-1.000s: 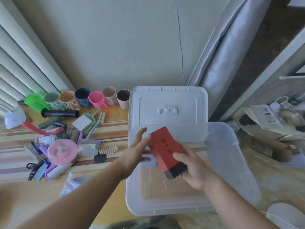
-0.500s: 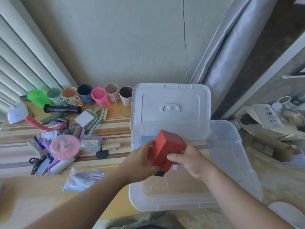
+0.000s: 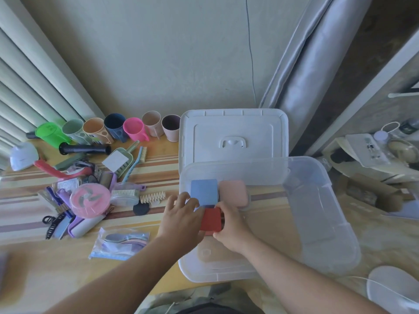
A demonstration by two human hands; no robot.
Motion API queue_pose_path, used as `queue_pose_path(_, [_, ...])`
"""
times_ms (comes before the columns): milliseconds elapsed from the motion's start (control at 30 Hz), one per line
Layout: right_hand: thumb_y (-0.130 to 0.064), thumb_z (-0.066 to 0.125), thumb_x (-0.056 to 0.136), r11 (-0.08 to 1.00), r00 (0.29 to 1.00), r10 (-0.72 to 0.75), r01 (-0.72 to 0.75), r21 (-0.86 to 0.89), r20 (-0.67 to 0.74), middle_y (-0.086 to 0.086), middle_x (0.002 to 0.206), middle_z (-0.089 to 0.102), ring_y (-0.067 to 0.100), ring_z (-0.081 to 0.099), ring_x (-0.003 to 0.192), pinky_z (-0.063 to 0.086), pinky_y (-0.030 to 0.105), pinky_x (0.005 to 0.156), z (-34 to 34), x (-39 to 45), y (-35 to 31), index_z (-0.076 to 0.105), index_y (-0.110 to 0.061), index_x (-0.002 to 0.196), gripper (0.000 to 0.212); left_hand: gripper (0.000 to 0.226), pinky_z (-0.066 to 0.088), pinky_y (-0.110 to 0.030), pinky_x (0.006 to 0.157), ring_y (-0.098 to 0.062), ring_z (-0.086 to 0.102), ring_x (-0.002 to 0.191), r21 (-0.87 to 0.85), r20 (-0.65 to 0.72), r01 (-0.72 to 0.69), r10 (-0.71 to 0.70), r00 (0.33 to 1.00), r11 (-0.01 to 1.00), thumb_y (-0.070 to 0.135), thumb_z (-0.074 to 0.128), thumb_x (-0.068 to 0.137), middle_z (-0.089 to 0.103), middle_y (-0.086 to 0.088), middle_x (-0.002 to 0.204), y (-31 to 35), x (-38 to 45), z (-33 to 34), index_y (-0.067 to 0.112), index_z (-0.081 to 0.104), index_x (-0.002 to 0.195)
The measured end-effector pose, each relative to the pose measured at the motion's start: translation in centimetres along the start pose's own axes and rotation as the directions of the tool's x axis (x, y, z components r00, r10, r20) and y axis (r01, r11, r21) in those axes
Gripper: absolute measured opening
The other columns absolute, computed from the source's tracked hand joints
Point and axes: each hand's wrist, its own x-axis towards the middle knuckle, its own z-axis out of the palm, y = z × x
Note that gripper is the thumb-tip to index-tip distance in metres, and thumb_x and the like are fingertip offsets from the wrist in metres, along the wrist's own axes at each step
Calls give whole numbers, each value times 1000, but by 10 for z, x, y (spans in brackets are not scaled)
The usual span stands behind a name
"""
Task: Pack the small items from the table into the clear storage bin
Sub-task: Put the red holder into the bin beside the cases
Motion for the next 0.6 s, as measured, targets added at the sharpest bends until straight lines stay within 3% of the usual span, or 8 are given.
queue_pose_path(100, [-16, 80, 76, 999, 998, -23, 21, -36, -67, -10, 109, 56, 14, 61, 95, 50, 28, 76, 4, 3, -6, 50, -34, 106, 46, 37, 26, -51, 107, -31, 45, 130, 6, 18, 21, -21, 1000, 1000, 49, 58, 87, 65, 6, 126, 1, -4, 1, 29, 67, 117])
queue_pose_path(233, [-15, 83, 80, 994, 1000, 10, -13, -111, -27, -7, 113, 58, 18, 61, 98, 55, 38, 84, 8, 3, -4, 49, -28, 110, 48, 35, 22, -54, 111, -31, 37, 138, 29, 38, 10, -11, 999, 1000, 43, 47, 94, 67, 7, 127, 0, -9, 5, 27, 70, 115])
queue_pose_path(400, [-26, 86, 84, 974, 986, 163, -158, -160, 16, -7, 120, 70, 19, 68, 109, 56, 36, 91, 10, 5, 2, 55, -28, 125, 51, 49, 9, -61, 114, -34, 19, 145, 93, 101, -34, 25, 995, 995, 42, 40, 94, 50, -1, 146, 4, -7, 9, 22, 57, 135])
queue_pose_path(467, [-26, 84, 84, 966, 969, 235, -224, -131, 80, -8, 115, 73, 18, 70, 102, 58, 39, 93, 9, 8, 4, 60, -29, 125, 47, 51, 6, -63, 114, -35, 16, 145, 102, 124, -44, 31, 992, 994, 42, 41, 94, 46, -2, 148, 4, -4, 8, 21, 54, 138])
queue_pose_path(533, [-28, 83, 86, 922, 888, 377, -386, -18, 265, -4, 117, 73, 18, 72, 91, 62, 42, 88, 9, 12, 5, 62, -28, 127, 46, 49, 5, -64, 114, -35, 16, 145, 100, 134, -47, 33, 990, 994, 43, 41, 95, 47, -2, 148, 4, -2, 7, 23, 53, 138])
queue_pose_path(600, [-29, 85, 89, 762, 708, 479, -629, 156, 518, 3, 135, 67, 25, 74, 100, 60, 42, 87, 11, 14, -1, 60, -25, 134, 52, 46, 3, -64, 114, -36, 17, 145, 86, 131, -53, 42, 990, 995, 45, 41, 95, 49, -1, 147, 4, -2, 7, 27, 53, 136])
